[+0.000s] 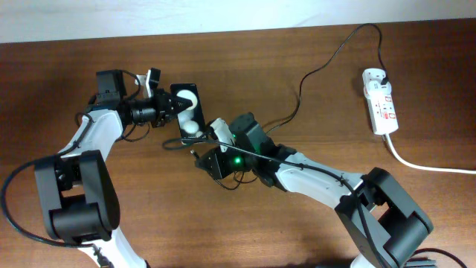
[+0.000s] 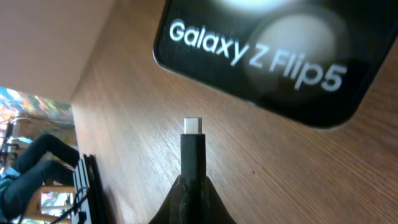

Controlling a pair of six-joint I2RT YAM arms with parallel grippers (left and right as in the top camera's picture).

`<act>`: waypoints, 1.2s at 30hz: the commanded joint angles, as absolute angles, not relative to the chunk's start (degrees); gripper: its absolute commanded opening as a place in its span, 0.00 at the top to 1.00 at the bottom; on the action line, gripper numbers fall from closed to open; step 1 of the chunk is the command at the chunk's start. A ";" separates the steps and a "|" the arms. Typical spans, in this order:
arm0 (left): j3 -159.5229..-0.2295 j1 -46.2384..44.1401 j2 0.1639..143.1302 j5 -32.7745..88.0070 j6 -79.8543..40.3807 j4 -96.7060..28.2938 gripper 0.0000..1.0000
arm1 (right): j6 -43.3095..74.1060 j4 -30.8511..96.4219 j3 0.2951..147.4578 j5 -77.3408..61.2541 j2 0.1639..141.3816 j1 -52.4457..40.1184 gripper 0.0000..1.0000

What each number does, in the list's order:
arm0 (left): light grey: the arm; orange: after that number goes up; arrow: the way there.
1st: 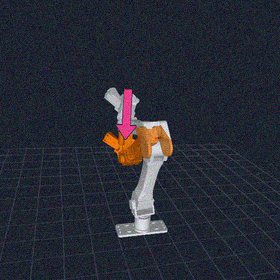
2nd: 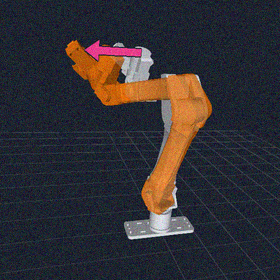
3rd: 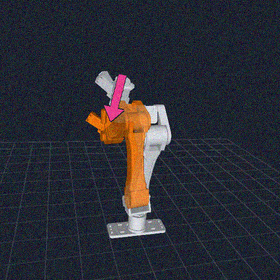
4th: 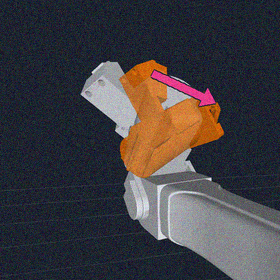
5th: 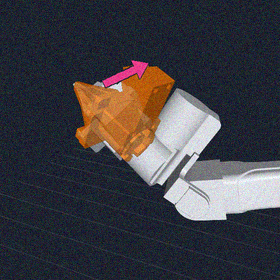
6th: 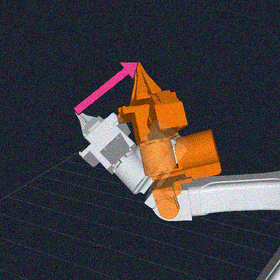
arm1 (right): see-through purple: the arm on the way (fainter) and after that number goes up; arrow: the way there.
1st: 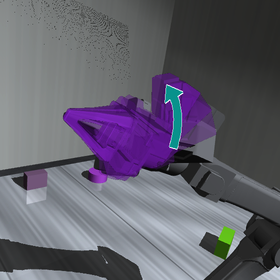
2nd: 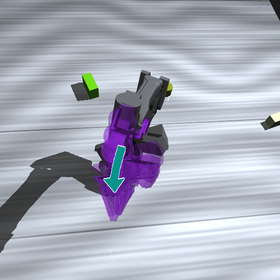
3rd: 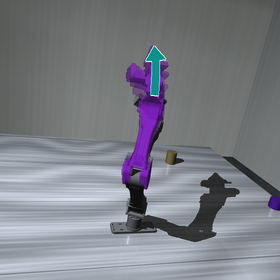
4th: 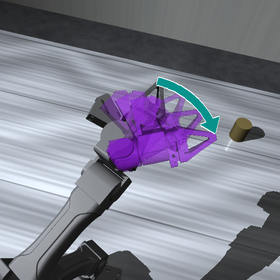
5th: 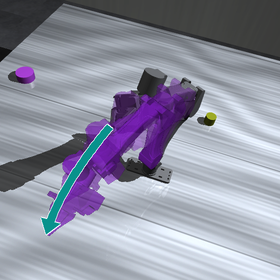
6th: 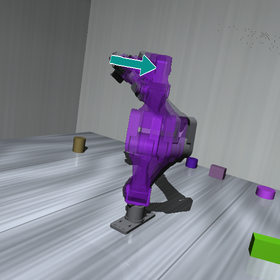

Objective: Plug charger to phone and switch on socket

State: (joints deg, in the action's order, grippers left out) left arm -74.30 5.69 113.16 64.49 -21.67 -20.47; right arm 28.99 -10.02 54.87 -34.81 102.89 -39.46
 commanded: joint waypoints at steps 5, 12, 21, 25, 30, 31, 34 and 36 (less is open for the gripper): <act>-74.72 6.02 113.21 67.02 -28.08 -19.99 1.00 | 33.80 -13.76 54.19 -33.63 102.04 -39.72 0.96; -74.72 6.02 113.21 63.07 -30.00 -19.94 1.00 | 35.03 -14.37 54.19 -37.63 102.04 -38.15 0.96; -74.72 4.97 113.21 61.67 -34.33 -20.23 1.00 | 34.37 -12.32 54.17 -42.63 102.04 -34.15 0.96; -74.72 4.38 113.21 61.65 -35.38 -20.21 1.00 | 34.39 -12.71 54.17 -41.19 102.04 -34.15 0.96; -74.72 4.38 113.21 60.12 -35.14 -20.16 1.00 | 34.59 -12.86 54.17 -40.49 102.04 -34.11 0.96; -74.72 4.40 113.21 60.03 -35.14 -20.14 1.00 | 34.57 -12.78 54.17 -41.67 102.04 -34.09 0.96; -74.72 4.38 113.21 58.67 -35.14 -20.18 1.00 | 34.54 -12.23 54.17 -43.29 102.04 -34.09 0.96; -74.72 4.38 113.21 58.67 -35.14 -20.18 1.00 | 34.52 -12.25 54.17 -42.57 102.04 -34.09 0.96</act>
State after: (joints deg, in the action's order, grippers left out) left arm -74.30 4.56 113.16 57.80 -35.00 -20.32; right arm 34.74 -12.05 54.52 -41.98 102.87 -34.00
